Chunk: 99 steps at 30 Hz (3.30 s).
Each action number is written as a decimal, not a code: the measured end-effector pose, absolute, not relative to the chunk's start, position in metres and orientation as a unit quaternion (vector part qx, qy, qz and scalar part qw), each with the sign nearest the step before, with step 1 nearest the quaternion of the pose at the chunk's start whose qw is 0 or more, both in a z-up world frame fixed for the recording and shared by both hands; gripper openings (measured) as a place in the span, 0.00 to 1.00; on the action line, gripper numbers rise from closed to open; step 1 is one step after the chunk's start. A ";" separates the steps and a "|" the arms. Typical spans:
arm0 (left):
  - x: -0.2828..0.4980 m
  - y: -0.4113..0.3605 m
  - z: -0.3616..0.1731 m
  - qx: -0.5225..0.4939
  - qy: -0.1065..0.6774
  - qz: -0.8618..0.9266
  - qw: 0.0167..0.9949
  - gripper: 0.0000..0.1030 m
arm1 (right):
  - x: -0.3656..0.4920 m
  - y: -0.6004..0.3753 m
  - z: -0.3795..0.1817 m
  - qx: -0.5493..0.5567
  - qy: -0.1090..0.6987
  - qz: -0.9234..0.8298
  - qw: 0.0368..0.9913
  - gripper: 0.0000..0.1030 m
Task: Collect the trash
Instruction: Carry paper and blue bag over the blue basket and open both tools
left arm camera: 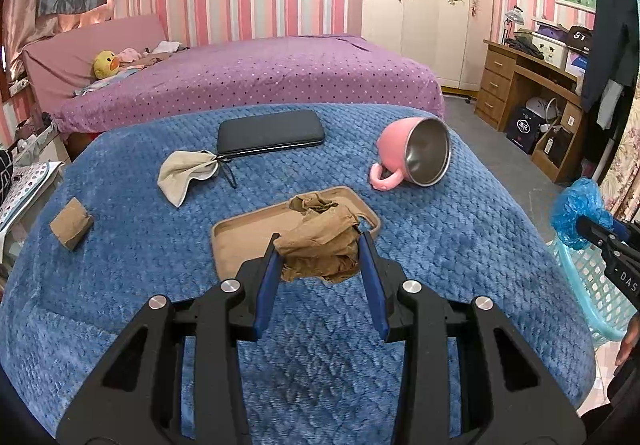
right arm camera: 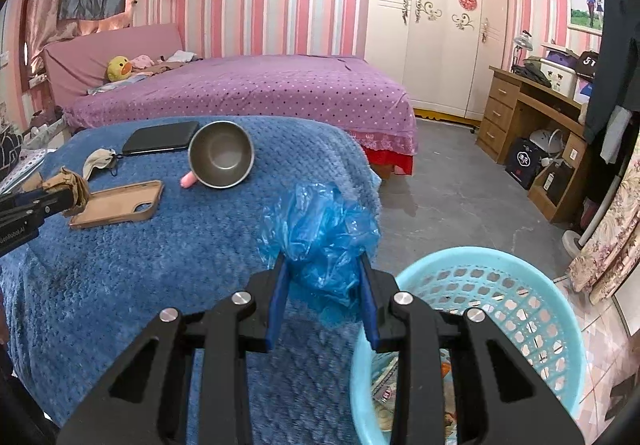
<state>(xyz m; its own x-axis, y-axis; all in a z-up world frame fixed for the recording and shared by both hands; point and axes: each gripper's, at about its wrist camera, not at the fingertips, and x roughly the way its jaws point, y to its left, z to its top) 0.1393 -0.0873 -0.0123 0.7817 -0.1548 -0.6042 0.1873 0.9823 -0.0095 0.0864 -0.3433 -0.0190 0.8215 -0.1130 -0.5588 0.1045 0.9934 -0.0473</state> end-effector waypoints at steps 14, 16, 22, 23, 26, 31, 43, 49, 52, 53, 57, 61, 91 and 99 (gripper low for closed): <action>0.135 -0.111 -0.016 0.034 0.315 -0.099 0.943 0.36 | 0.077 -0.368 -0.018 0.007 0.289 -0.068 0.955 0.31; 0.134 -0.114 -0.017 0.036 0.315 -0.100 0.943 0.36 | 0.075 -0.373 -0.018 0.009 0.288 -0.071 0.955 0.31; 0.131 -0.125 -0.019 0.044 0.312 -0.100 0.944 0.36 | 0.070 -0.386 -0.018 0.012 0.286 -0.083 0.955 0.31; 0.131 -0.126 -0.019 0.045 0.311 -0.100 0.944 0.36 | 0.070 -0.389 -0.018 0.013 0.286 -0.085 0.954 0.31; 0.130 -0.129 -0.020 0.046 0.310 -0.101 0.944 0.36 | 0.066 -0.398 -0.019 0.015 0.287 -0.092 0.954 0.31; 0.129 -0.135 -0.023 0.041 0.316 -0.109 0.942 0.36 | 0.060 -0.413 -0.020 0.016 0.287 -0.104 0.952 0.31; 0.112 -0.184 -0.003 0.056 0.293 -0.161 0.941 0.36 | 0.041 -0.469 -0.028 0.030 0.296 -0.143 0.944 0.31; 0.097 -0.227 0.004 0.050 0.269 -0.196 0.942 0.36 | 0.033 -0.489 -0.032 0.032 0.299 -0.153 0.941 0.31; 0.093 -0.249 0.002 0.045 0.266 -0.205 0.941 0.36 | 0.028 -0.499 -0.035 0.035 0.296 -0.153 0.942 0.31; 0.094 -0.256 0.000 0.038 0.272 -0.211 0.938 0.36 | 0.026 -0.501 -0.037 0.033 0.296 -0.153 0.942 0.31; 0.091 -0.286 -0.011 0.037 0.287 -0.231 0.929 0.36 | 0.019 -0.511 -0.040 0.033 0.295 -0.158 0.942 0.31; 0.076 -0.320 -0.019 0.068 0.280 -0.250 0.925 0.36 | 0.014 -0.524 -0.043 0.044 0.288 -0.162 0.943 0.31; 0.097 -0.329 -0.032 0.067 0.290 -0.221 0.929 0.95 | 0.007 -0.540 -0.053 0.058 0.280 -0.176 0.942 0.48; 0.096 -0.300 -0.021 0.059 0.279 -0.207 0.936 0.95 | 0.011 -0.535 -0.049 0.054 0.280 -0.191 0.939 0.81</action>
